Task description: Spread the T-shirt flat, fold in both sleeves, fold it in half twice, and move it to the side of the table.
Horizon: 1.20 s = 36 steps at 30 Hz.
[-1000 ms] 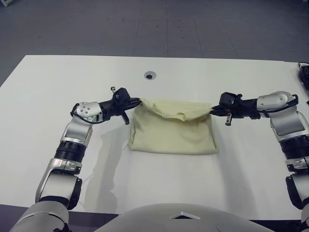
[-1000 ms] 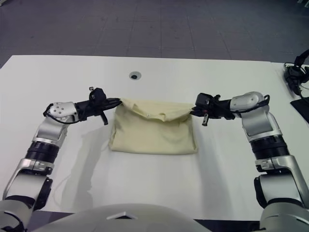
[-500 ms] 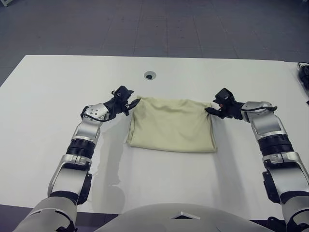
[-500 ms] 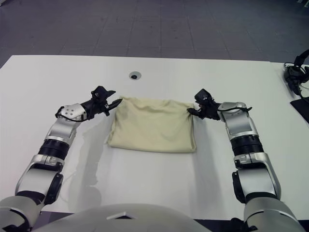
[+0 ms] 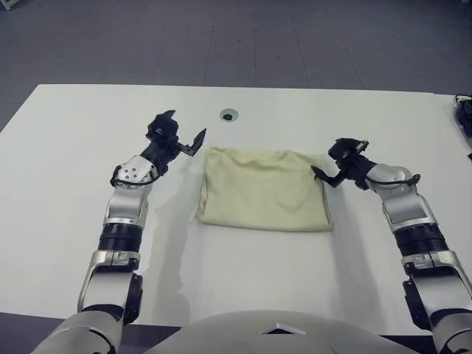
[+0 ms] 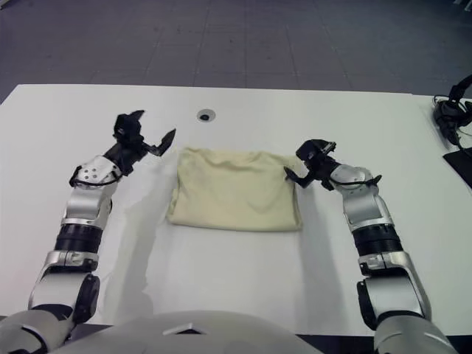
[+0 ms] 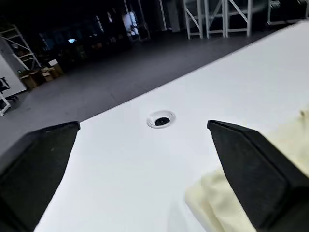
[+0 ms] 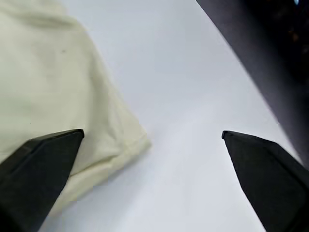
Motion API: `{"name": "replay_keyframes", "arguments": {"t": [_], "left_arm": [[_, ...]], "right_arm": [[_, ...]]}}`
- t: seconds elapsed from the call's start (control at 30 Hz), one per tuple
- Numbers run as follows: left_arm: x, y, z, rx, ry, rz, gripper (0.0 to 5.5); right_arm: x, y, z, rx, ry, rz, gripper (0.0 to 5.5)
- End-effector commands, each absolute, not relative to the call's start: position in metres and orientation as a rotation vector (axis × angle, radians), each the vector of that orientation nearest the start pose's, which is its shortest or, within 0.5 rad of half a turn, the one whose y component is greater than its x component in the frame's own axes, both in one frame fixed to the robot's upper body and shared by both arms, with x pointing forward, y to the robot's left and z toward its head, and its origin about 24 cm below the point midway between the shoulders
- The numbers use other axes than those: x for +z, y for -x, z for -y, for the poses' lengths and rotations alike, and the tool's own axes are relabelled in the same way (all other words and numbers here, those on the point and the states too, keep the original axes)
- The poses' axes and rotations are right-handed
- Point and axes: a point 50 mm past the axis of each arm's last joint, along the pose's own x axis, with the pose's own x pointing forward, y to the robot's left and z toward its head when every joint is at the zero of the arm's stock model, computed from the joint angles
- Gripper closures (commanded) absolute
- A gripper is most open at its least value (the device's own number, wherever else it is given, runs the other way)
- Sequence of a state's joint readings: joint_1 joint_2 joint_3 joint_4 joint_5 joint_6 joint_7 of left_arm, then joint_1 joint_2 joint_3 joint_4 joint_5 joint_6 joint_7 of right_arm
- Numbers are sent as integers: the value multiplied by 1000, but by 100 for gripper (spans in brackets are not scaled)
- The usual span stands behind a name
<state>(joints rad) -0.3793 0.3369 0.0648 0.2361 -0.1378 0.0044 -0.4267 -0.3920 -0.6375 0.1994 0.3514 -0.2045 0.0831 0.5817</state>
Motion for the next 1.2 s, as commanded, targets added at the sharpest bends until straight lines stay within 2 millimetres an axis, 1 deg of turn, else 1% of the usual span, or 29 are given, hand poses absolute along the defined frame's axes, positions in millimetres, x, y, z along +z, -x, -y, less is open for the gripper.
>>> {"name": "replay_keyframes", "arguments": {"t": [0.03,0.1,0.23,0.33,0.4,0.47,0.53,0.6,0.67,0.73,0.83,0.9,0.97,1.1,1.2], "left_arm": [[126,-301,-202,-238,-61,181,12],[132,-293,-200,-202,-9,198,12],[134,-278,-192,-182,73,209,12],[127,-273,-189,-177,98,188,12],[125,-273,-187,-179,103,180,12],[125,-274,-189,-170,105,181,12],[123,-276,-193,-153,110,177,12],[120,-276,-197,-138,79,161,12],[121,-276,-202,-119,49,166,12],[125,-276,-209,-78,7,195,12],[128,-277,-210,-74,-8,211,12],[129,-278,-210,-87,-30,212,12],[128,-278,-208,-131,-59,193,12],[117,-268,-198,-329,-217,95,12],[105,-256,-200,-442,-294,-17,12]], "right_arm": [[27,-290,234,774,1074,-530,10],[22,-282,236,846,1134,-559,10],[26,-267,242,988,1258,-578,10],[37,-258,246,1058,1317,-595,10],[47,-245,249,1120,1337,-607,10],[59,-231,245,1195,1357,-579,10],[67,-212,229,1315,1330,-523,10],[73,-190,212,1444,1282,-490,10],[78,-171,199,1528,1246,-458,10],[84,-157,180,1571,1184,-383,10],[94,-145,154,1584,1064,-265,10],[102,-145,140,1539,995,-184,10],[111,-152,135,1480,974,-132,10],[127,-170,140,1364,998,-80,10],[139,-181,145,1286,966,-39,10]]}}
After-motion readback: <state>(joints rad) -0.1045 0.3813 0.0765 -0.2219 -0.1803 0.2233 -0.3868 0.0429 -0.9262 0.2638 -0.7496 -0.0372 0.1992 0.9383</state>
